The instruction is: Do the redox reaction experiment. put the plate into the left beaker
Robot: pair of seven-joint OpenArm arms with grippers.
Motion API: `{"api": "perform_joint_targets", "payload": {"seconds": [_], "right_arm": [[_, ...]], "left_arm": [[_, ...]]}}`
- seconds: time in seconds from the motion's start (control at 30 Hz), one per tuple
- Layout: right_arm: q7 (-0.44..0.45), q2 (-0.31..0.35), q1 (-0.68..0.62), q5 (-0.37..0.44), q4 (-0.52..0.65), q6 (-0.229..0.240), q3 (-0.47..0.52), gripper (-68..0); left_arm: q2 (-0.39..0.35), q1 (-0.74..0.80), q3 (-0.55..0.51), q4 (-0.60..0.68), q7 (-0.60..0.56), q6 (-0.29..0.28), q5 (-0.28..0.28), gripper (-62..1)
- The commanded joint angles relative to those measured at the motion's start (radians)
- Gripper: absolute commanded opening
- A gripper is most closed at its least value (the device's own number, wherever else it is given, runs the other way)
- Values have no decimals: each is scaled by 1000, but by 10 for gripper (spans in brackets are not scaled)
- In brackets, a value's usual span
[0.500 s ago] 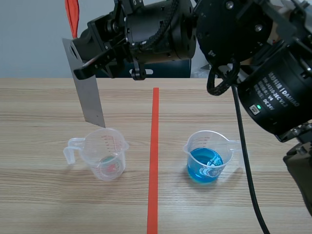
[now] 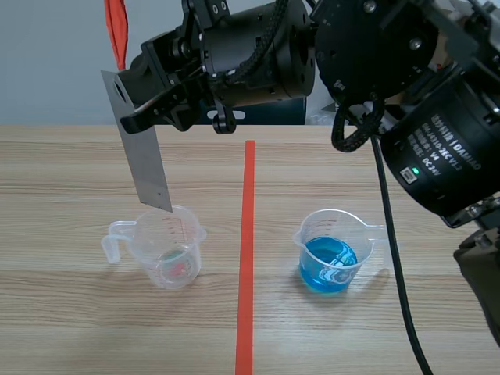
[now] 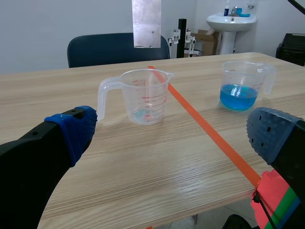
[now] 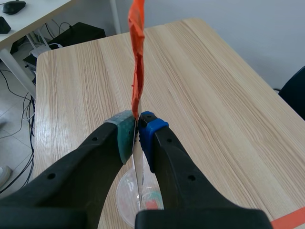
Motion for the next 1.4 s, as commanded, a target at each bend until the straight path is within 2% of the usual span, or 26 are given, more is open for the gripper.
{"api": "perform_joint_targets", "payload": {"seconds": [0.0,1.13,1.37], "right_arm": [[16,-4,20,13,23,0,8,-669],[16,-3,19,5,23,0,8,-669],[32,-3,13,-47,18,0,8,-669]], "left_arm": [[2,5,1,17,-46,-5,-7,14],[2,5,1,17,-43,-6,-7,14],[2,5,1,17,-43,-6,-7,14]]}}
